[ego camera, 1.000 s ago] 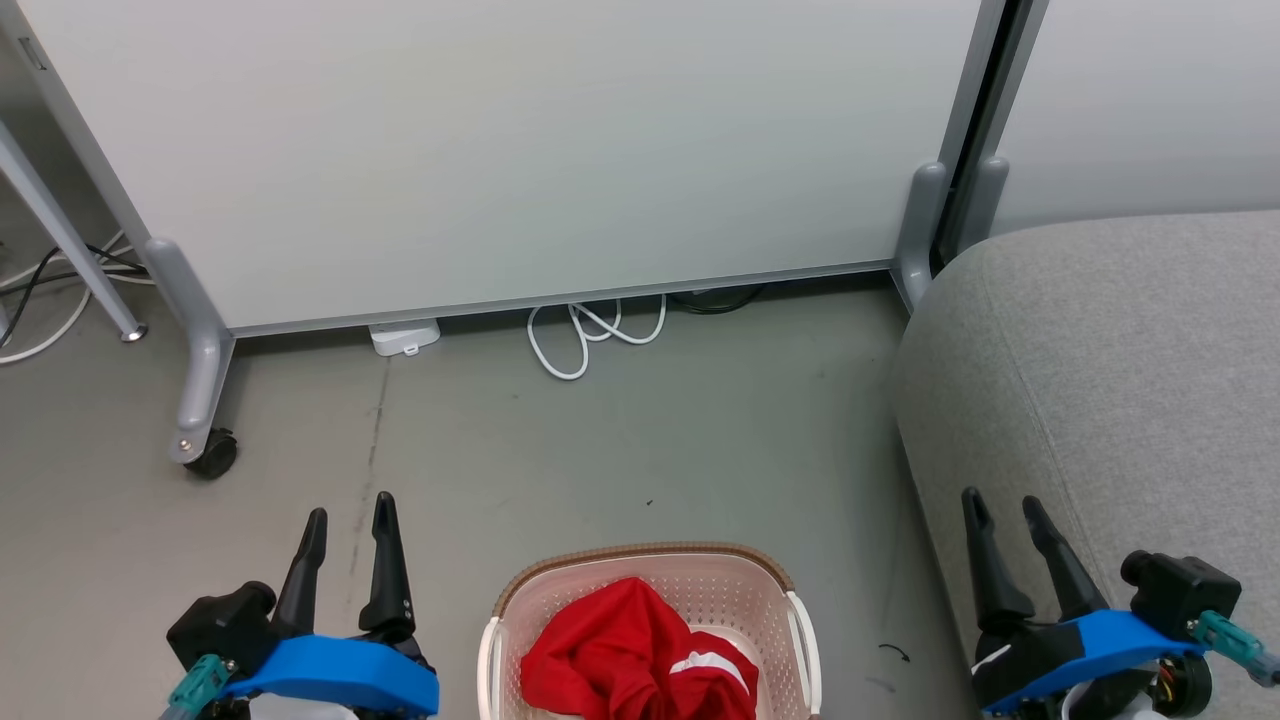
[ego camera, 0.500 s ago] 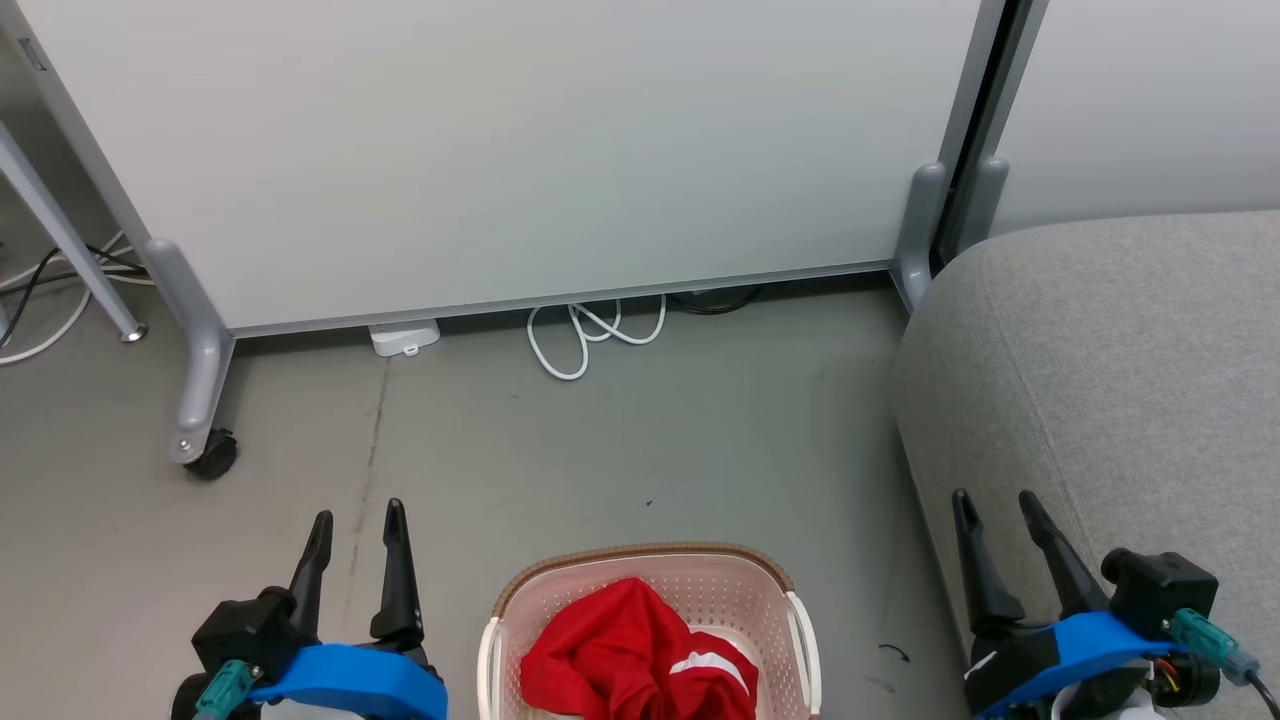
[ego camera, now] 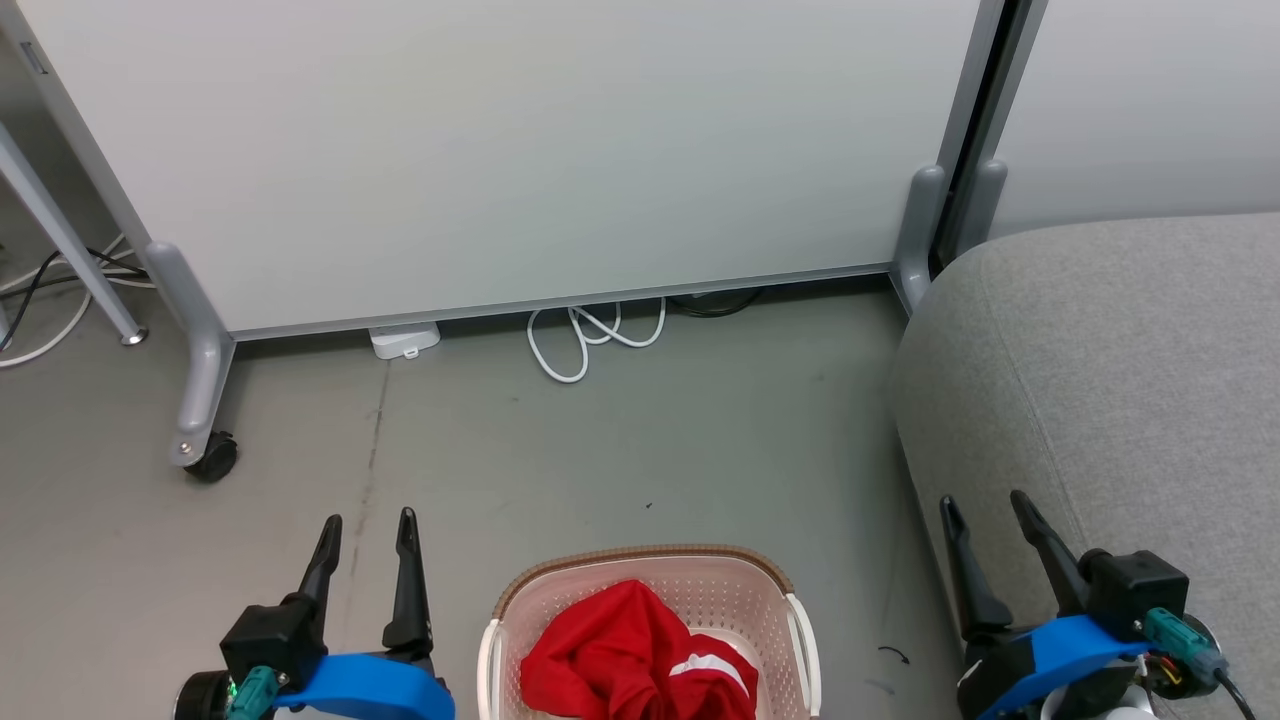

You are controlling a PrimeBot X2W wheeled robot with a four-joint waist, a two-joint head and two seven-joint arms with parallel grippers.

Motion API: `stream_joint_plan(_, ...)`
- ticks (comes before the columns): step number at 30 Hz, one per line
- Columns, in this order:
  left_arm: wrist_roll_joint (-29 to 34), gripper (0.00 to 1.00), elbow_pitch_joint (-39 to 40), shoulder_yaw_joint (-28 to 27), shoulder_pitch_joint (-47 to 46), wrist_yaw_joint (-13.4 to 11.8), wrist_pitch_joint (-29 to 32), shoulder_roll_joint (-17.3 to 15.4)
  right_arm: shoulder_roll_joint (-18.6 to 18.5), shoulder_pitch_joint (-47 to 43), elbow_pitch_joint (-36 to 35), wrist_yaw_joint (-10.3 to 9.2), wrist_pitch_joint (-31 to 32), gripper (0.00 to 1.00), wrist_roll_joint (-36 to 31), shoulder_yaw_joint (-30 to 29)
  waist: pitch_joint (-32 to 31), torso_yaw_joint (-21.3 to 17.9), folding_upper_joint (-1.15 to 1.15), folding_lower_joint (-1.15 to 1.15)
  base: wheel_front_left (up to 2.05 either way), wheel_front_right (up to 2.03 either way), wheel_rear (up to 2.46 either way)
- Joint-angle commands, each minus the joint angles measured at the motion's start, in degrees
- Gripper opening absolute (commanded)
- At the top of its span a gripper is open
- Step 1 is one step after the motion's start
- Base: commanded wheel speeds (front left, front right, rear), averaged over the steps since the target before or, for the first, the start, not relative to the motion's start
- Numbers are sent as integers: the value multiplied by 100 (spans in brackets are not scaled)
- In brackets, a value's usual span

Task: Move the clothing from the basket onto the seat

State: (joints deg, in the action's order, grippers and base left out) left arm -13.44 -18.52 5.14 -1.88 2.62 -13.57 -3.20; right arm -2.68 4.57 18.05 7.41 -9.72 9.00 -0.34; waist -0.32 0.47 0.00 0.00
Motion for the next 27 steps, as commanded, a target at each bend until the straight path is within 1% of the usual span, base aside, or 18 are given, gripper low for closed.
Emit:
stream_joint_plan(1, 106, 100, -10, 21, -78, -10, -49, -1, -32, 54, -24, 13, -51, 100, -130, 7, -1, 2, 0, 0, 0, 0, 0)
stream_joint_plan(13, 444, 100, -92, 35, -76, -81, -176, 12, -35, 54, -11, 14, -134, 100, -591, -58, 10, 2, 0, 0, 0, 0, 0)
stream_joint_plan(27, 420, 100, -121, 17, -95, -76, -171, 23, -34, 88, 32, 13, -154, 100, -516, -58, 34, 2, 0, 0, 0, 0, 0)
